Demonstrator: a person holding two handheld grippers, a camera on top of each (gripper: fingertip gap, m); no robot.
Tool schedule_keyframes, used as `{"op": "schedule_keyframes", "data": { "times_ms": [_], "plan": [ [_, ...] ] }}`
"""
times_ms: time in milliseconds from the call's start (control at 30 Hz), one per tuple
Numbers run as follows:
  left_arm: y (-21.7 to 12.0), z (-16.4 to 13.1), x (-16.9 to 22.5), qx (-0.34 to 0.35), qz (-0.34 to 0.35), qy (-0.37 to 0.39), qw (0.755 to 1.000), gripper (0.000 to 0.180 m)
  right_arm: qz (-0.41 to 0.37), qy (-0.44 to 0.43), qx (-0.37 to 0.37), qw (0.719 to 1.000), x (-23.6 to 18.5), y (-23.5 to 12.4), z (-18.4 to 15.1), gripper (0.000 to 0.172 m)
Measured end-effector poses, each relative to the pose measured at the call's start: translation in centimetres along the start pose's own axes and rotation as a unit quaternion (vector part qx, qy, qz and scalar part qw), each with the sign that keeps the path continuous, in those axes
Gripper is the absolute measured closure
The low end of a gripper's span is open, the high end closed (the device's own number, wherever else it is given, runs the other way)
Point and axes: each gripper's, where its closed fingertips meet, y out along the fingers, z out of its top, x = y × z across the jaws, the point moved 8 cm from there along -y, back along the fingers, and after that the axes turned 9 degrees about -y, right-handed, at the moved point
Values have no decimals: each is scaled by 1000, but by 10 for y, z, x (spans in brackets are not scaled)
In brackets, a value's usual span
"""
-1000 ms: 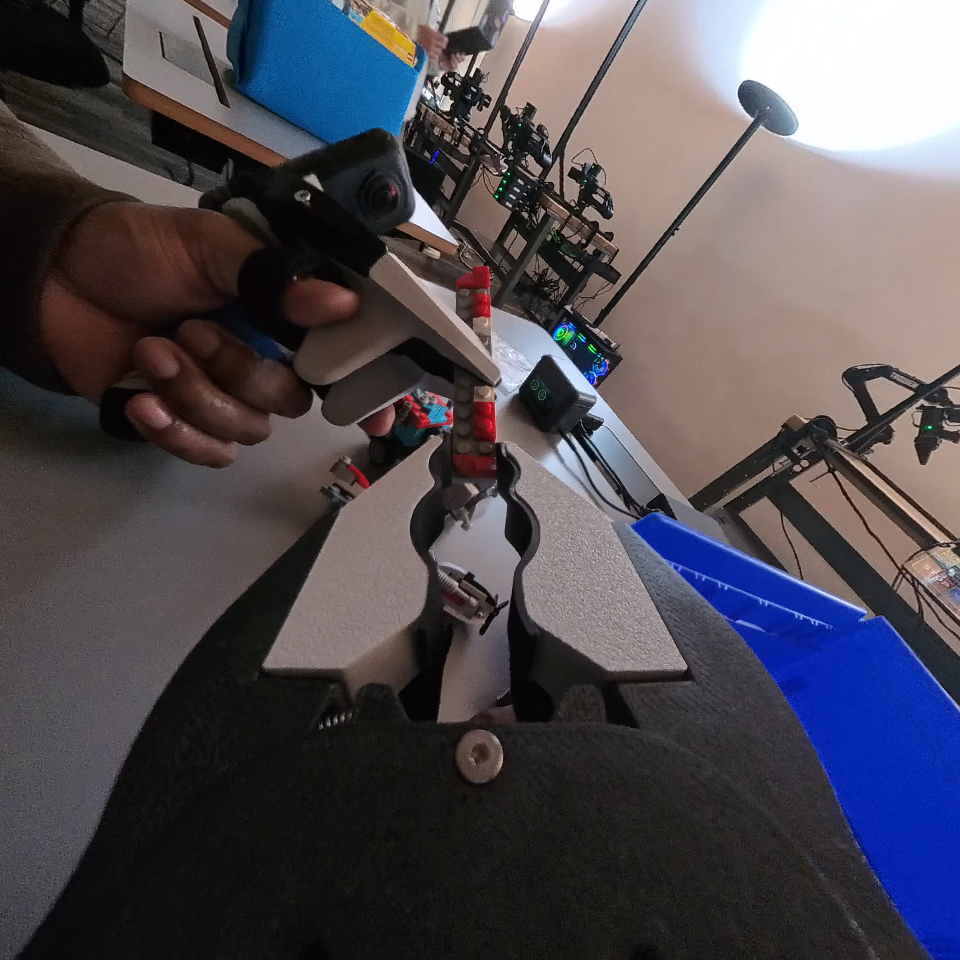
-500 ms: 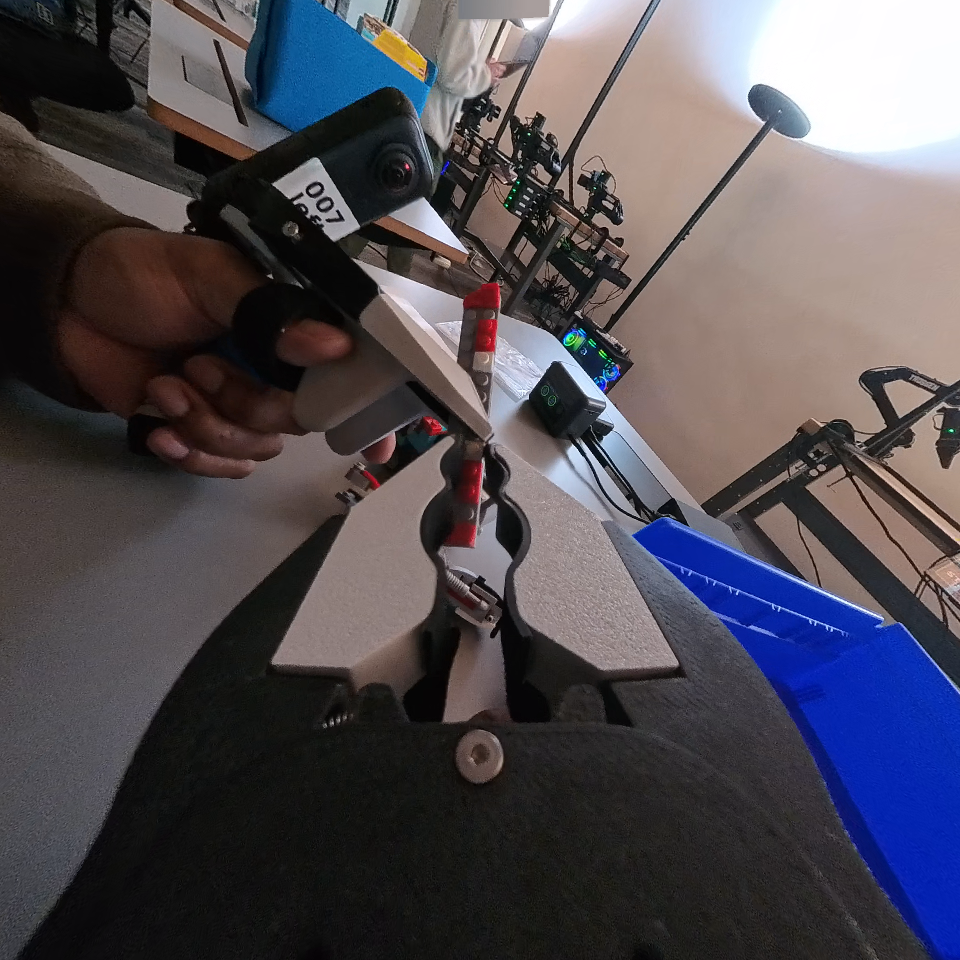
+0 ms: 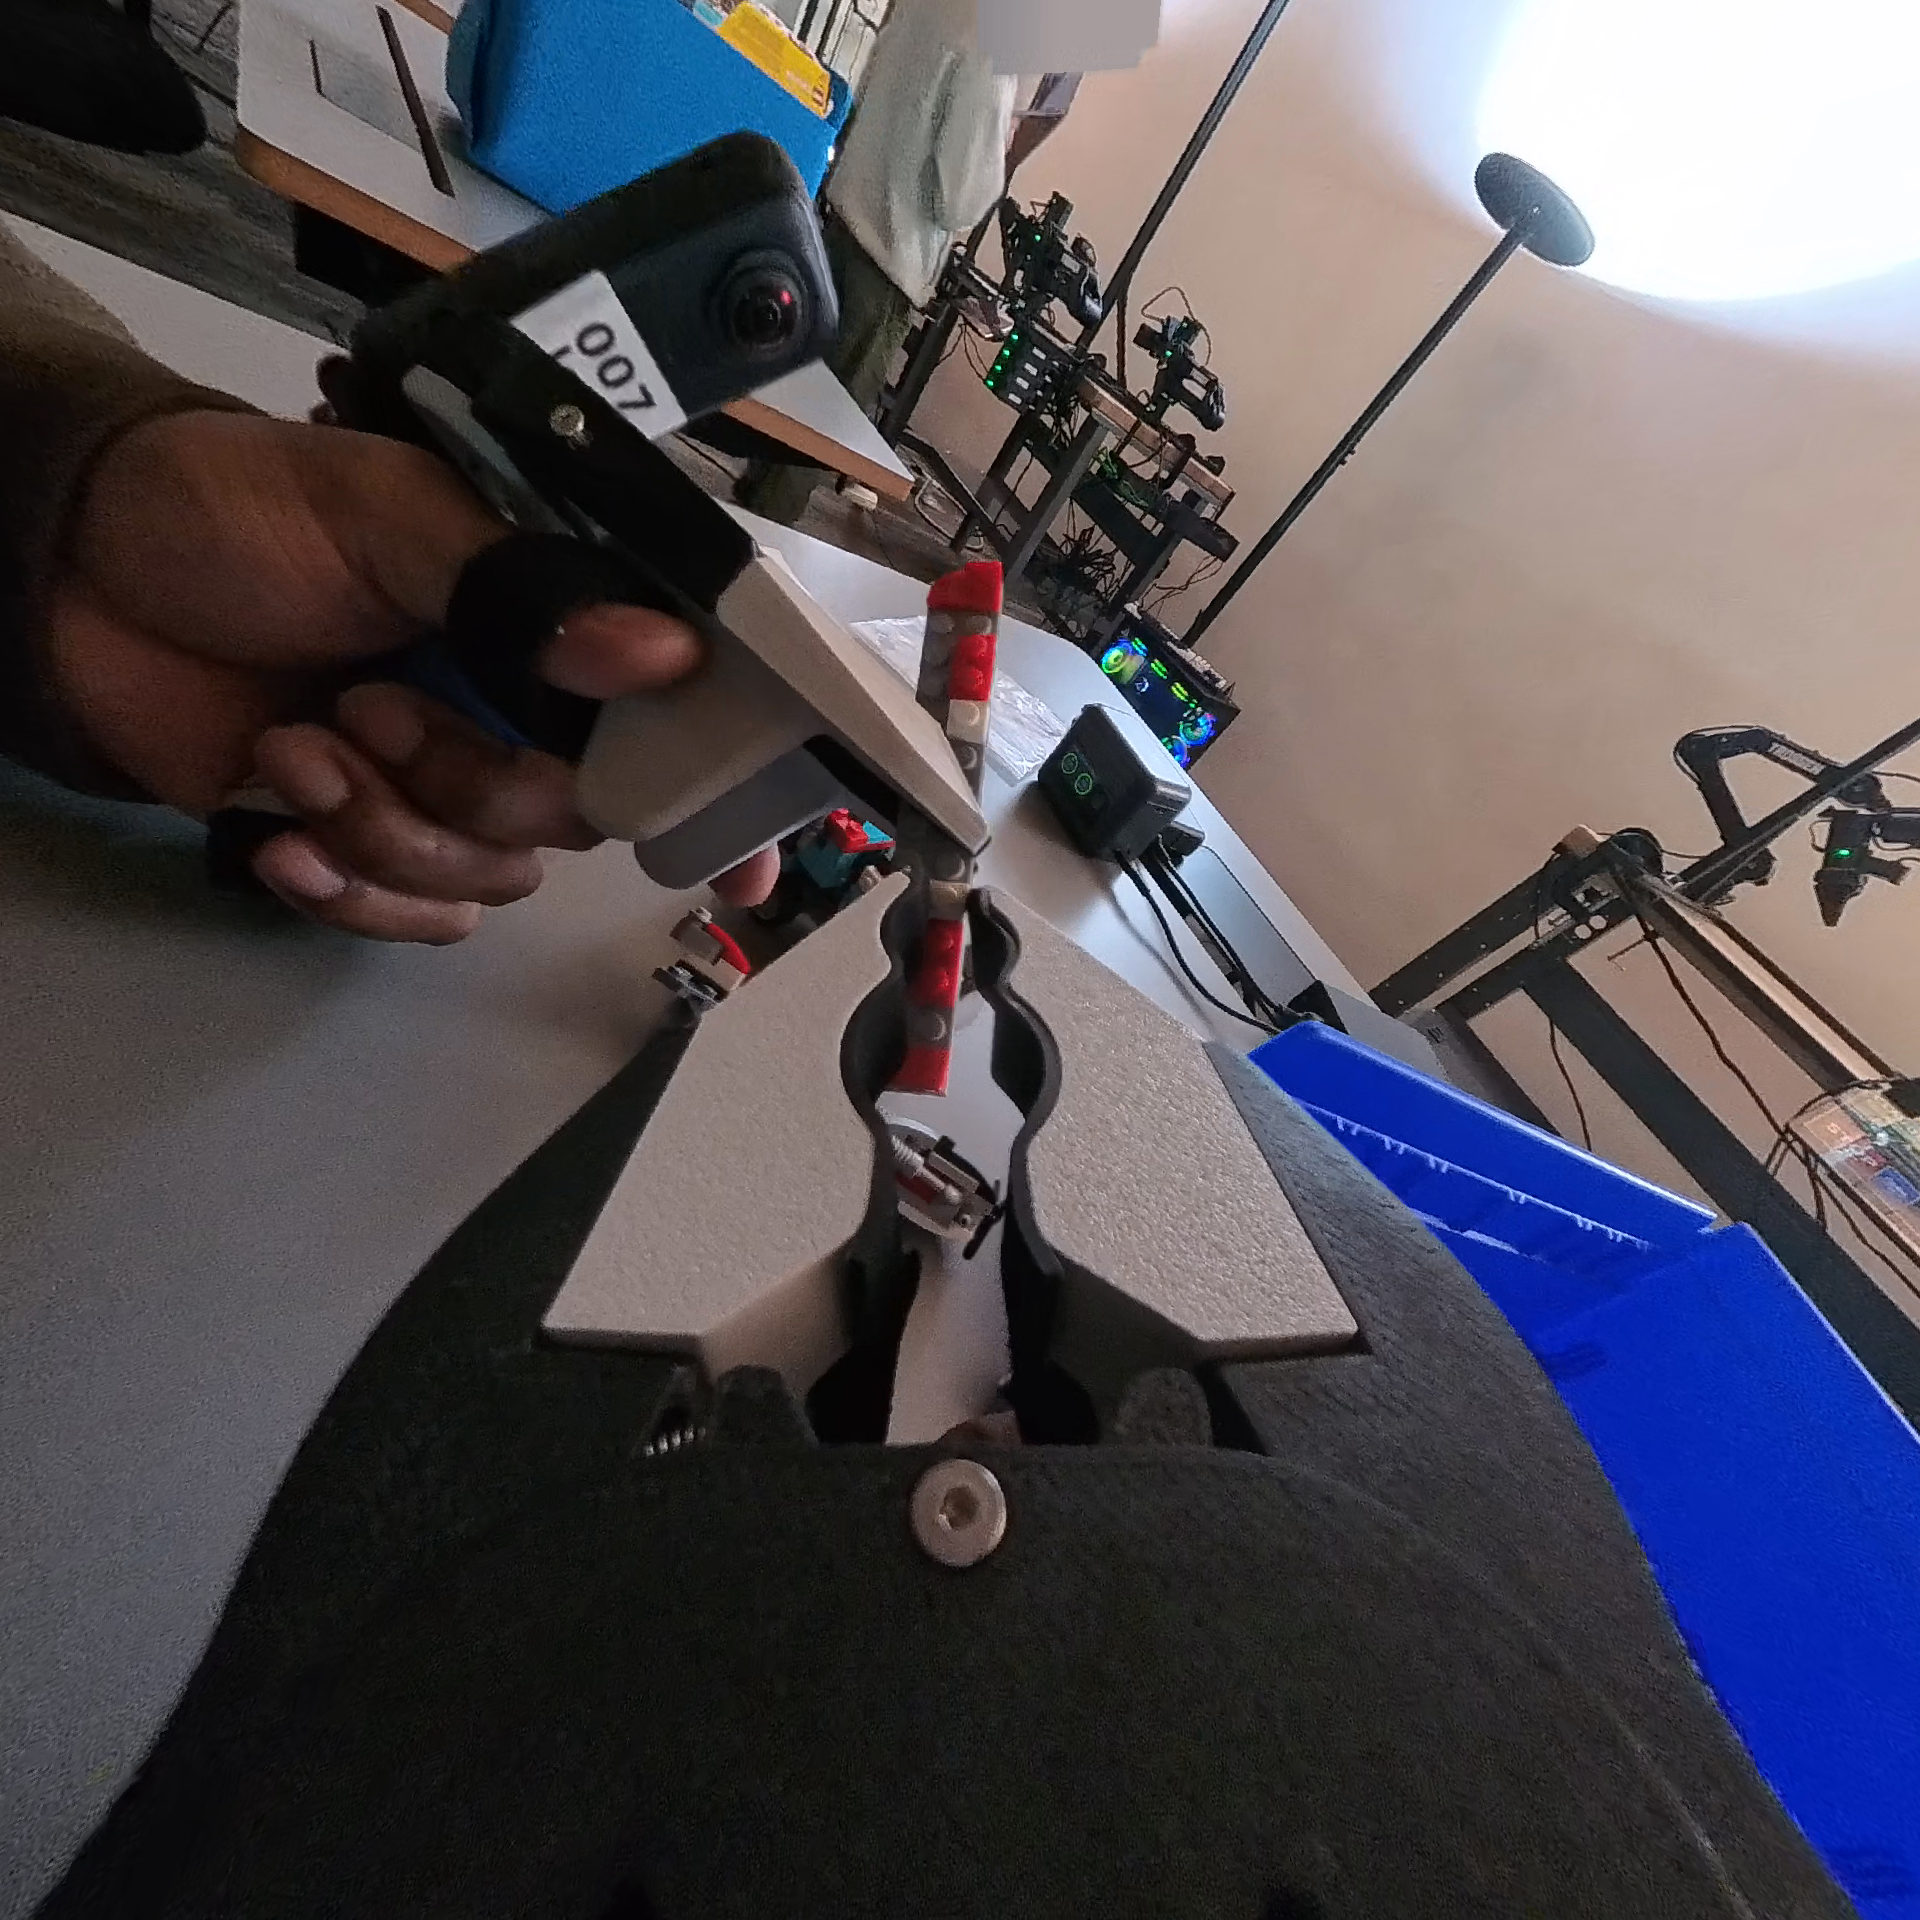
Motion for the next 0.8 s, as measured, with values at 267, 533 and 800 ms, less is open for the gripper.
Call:
{"op": "schedule_keyframes", "data": {
  "times_ms": [267, 533, 800],
  "plan": [
    [1, -2, 8, -4, 30, 77, 997, 174, -6, -8, -20, 1000, -2, 1, 2, 163],
    [1, -3, 11, -6, 33, 95, 995, 174, -10, -17, -36, 999, -4, -1, 5, 164],
    [0, -4, 8, -10, 20, 58, 998, 174, 1, -22, -6, 1000, -3, -3, 3, 165]
  ]
}}
